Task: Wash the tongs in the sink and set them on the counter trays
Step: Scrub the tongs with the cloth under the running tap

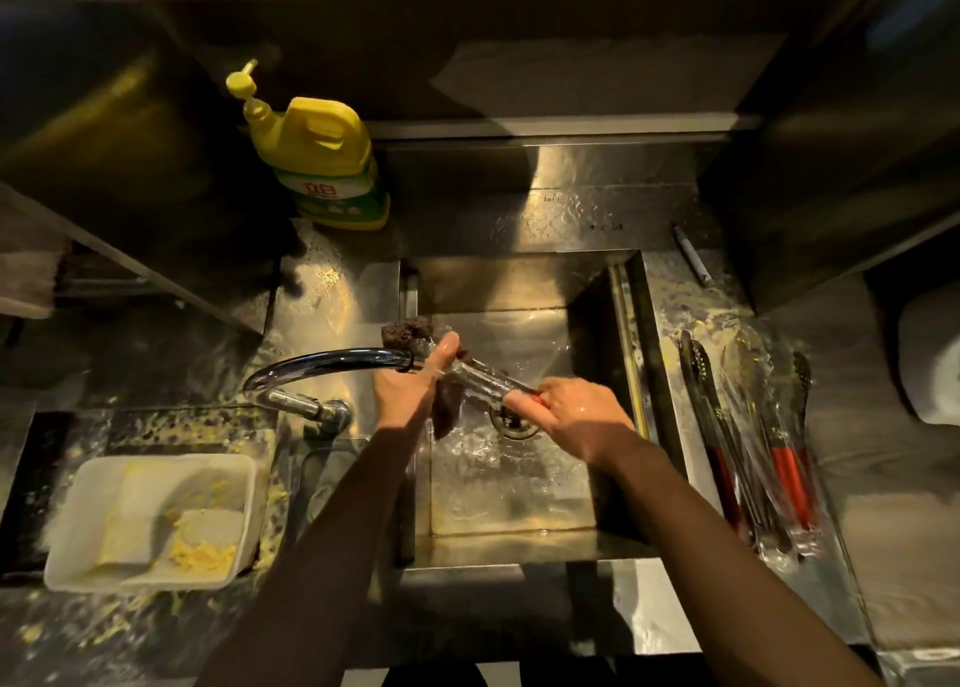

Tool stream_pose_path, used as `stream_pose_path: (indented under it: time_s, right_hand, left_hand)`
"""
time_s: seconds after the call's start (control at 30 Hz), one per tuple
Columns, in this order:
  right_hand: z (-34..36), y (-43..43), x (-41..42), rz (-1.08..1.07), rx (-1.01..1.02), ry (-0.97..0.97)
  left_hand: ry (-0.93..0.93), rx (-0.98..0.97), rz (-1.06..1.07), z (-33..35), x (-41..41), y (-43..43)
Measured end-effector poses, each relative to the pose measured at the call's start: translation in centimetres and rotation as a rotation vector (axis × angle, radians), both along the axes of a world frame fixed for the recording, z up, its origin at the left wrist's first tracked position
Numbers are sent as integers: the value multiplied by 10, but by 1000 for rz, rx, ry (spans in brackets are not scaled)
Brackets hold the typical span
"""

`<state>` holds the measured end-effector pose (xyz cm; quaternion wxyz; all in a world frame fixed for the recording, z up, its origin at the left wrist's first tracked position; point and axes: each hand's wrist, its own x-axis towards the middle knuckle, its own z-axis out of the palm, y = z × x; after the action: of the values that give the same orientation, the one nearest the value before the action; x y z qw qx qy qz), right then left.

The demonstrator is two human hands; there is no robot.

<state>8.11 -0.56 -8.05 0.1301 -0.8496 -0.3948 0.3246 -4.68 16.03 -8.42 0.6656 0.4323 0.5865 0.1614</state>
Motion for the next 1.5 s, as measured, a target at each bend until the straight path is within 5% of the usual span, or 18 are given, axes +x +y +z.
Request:
stream_pose_path:
  time_s: [0.2, 0.5, 0.8, 1.5]
  right_hand:
    - [-10, -26, 17, -39, -73, -184]
    - [-20, -54, -1, -145, -166, -266]
    - [-11, -79, 19, -136, 21, -164]
    - [77, -124, -1, -264, 499, -131]
  left_hand:
    - [-104, -208, 356, -17, -12, 1]
    - [-214, -347, 214, -13, -5, -39]
    - [-87, -156, 6, 0, -1, -70]
    - [-380, -42, -355, 93, 16, -97]
